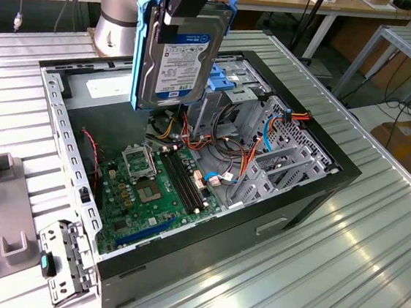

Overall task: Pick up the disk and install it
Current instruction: 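Insert the disk into the insertion slot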

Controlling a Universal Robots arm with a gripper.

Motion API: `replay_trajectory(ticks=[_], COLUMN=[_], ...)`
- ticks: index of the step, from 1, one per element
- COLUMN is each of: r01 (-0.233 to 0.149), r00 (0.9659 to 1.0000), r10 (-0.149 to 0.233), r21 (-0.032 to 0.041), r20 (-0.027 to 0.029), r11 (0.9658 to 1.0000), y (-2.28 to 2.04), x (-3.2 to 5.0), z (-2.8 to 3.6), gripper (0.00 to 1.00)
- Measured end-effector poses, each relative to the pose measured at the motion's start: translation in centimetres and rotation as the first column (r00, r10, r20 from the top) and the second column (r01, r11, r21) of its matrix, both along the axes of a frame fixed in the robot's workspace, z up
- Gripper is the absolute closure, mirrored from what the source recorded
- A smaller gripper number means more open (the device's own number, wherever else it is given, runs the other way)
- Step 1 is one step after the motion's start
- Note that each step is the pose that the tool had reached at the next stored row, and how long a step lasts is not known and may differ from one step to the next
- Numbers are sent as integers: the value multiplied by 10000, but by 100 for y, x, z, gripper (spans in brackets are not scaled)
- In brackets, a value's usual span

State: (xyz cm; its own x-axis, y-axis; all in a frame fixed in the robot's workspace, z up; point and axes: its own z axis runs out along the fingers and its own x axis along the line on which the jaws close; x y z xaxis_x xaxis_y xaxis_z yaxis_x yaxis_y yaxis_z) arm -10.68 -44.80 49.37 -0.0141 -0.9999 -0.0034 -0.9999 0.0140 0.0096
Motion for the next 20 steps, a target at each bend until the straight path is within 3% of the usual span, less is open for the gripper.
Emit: replay_trajectory(ticks=[6,20], r01=[0,1], r00=[10000,10000], r10=[0,-1], r21=[-7,-26], r20=[0,-1], r11=[10000,10000], y=[-69,-179], x=[3,28], z=[-9,-23], gripper=[63,63])
